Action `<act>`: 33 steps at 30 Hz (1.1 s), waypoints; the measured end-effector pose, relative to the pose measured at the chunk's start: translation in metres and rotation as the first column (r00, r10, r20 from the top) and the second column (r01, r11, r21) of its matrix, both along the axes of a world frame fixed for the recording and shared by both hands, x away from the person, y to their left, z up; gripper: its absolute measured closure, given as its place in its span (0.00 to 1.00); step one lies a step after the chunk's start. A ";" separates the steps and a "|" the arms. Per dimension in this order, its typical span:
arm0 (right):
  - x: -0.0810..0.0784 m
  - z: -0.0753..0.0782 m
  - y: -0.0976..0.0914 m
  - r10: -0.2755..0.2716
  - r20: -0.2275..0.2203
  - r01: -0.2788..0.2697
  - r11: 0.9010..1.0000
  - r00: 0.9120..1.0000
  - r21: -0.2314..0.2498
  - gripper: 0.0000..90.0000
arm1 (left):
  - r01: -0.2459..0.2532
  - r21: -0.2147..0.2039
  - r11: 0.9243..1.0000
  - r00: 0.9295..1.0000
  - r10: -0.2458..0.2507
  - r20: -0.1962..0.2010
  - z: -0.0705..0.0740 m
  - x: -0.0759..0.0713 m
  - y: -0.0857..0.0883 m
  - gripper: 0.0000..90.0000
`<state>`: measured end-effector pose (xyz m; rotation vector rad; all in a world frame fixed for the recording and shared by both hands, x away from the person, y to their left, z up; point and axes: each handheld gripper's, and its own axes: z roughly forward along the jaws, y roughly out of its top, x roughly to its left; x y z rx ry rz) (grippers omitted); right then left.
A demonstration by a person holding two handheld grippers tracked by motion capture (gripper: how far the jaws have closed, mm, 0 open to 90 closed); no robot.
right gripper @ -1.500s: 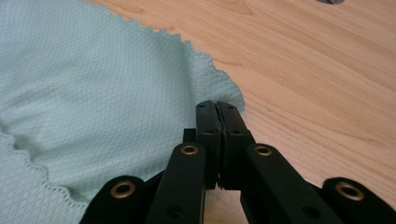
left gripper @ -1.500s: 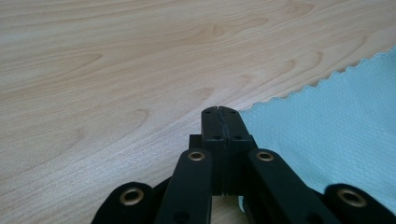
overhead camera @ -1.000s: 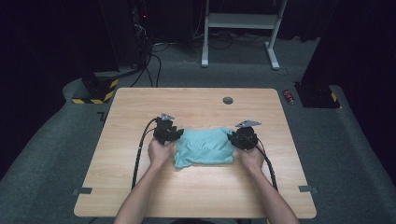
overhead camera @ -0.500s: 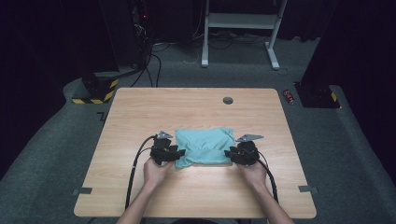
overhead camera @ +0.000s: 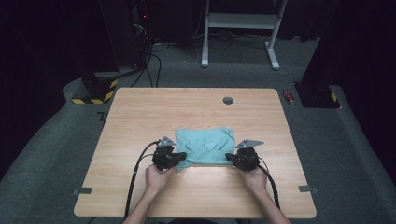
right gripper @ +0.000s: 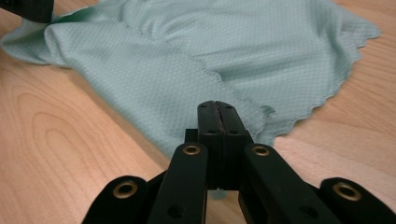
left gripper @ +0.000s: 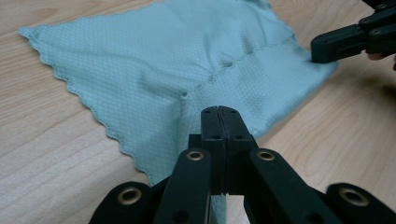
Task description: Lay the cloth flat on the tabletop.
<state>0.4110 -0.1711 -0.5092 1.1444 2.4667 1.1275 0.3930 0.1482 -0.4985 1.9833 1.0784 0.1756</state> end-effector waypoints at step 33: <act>0.005 0.014 -0.002 -0.129 0.044 0.124 0.987 0.991 0.098 0.66 | 0.128 0.030 0.991 0.991 -0.129 0.036 -0.023 -0.064 0.006 0.99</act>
